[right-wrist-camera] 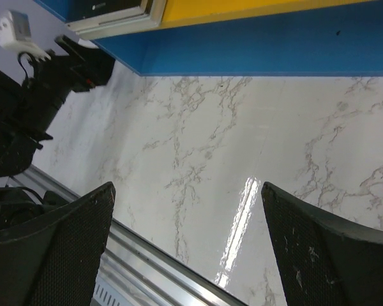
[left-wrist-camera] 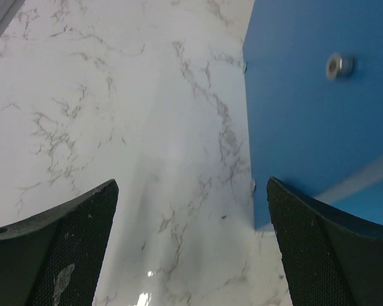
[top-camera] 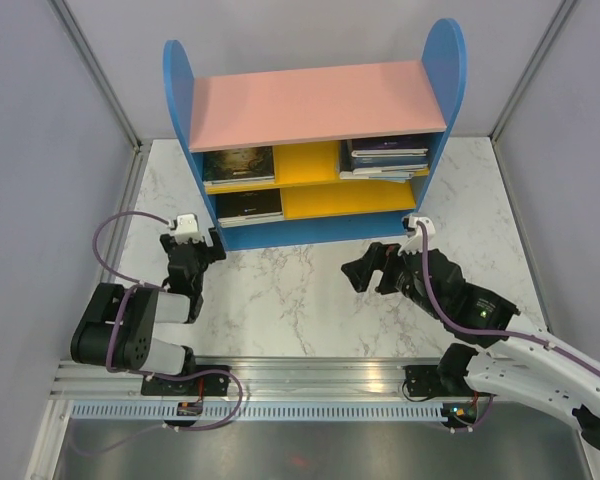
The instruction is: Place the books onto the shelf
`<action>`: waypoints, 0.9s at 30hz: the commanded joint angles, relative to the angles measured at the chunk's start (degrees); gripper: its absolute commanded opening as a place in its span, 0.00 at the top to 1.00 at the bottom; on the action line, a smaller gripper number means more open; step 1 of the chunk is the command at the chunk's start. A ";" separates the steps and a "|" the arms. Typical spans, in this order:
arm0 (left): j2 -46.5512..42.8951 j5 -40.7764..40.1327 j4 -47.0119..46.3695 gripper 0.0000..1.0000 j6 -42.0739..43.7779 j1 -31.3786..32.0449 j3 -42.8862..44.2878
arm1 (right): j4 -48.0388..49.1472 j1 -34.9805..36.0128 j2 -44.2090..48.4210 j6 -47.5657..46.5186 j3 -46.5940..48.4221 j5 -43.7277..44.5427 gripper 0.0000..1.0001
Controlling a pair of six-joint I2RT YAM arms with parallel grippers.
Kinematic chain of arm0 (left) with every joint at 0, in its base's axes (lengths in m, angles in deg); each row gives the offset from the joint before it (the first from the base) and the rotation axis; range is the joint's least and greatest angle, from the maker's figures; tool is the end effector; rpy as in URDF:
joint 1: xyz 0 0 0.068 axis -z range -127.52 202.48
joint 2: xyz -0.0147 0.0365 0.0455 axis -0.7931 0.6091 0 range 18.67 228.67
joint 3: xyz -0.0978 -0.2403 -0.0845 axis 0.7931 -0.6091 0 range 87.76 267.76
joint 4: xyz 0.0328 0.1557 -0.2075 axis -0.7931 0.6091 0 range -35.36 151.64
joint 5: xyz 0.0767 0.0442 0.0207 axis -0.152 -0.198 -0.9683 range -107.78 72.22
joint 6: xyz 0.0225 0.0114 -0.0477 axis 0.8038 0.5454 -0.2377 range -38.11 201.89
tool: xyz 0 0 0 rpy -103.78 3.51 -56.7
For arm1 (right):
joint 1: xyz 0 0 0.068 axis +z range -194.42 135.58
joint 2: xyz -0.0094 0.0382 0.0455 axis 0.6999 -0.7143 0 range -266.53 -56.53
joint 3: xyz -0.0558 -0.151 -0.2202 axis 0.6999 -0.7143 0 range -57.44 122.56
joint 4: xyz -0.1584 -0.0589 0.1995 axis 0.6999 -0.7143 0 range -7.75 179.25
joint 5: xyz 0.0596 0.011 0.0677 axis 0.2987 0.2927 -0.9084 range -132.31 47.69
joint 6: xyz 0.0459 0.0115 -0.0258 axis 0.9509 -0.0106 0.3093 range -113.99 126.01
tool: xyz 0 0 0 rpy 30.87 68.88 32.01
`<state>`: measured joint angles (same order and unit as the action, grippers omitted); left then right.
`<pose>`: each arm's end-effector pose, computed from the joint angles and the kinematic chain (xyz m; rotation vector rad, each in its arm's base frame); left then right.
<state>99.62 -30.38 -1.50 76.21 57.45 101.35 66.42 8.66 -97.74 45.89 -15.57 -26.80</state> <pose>0.2346 -0.0126 0.1499 -0.1700 1.7541 0.0593 0.1073 0.1270 0.3093 -0.0484 2.0302 0.7963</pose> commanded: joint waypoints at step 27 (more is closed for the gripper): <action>1.67 -2.08 -13.29 0.00 6.29 2.85 -2.60 | 27.98 -17.46 -14.06 -24.93 -11.71 16.59 0.02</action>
<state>101.28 -32.08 -9.22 80.00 59.74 98.42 85.59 -2.44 -109.63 24.71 -24.49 -6.30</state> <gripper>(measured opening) 0.995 0.982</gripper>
